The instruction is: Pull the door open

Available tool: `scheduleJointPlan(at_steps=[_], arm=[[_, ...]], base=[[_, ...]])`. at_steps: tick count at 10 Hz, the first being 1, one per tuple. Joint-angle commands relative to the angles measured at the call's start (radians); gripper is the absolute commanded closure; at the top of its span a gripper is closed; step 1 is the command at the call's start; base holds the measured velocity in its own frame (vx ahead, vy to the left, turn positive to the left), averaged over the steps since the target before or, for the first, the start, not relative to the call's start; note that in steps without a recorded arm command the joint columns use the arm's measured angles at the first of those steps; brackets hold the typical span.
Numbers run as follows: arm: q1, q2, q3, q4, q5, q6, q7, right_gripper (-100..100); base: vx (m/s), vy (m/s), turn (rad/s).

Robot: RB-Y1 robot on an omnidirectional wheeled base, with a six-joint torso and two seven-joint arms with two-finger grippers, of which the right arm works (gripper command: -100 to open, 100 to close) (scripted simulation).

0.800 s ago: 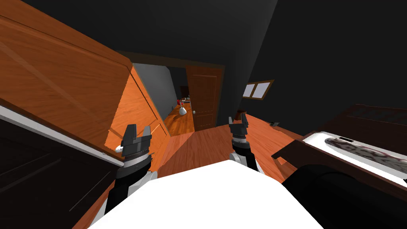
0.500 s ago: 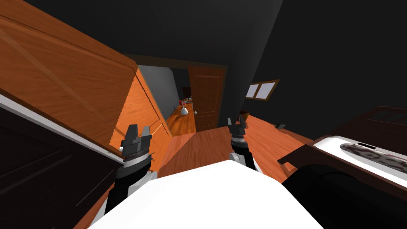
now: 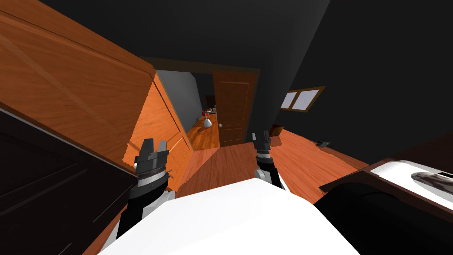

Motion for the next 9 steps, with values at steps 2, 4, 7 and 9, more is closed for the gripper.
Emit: scheduleJointPlan(at_steps=[2,4,7,9], arm=[[-0.019,-0.008,-0.009,0.052,-0.014,-0.007,-0.037,-100],[-0.036,-0.014,-0.017,0.095,-0.025,-0.013,-0.065,-100],[-0.063,-0.024,-0.032,0.165,-0.044,-0.023,-0.113,-100],[-0.082,-0.030,-0.041,0.215,-0.057,-0.030,-0.147,-100]], base=[[0.064,0.005,0.096],[0.085,0.012,0.102],[0.095,-0.003,0.115],[0.102,0.004,0.111]])
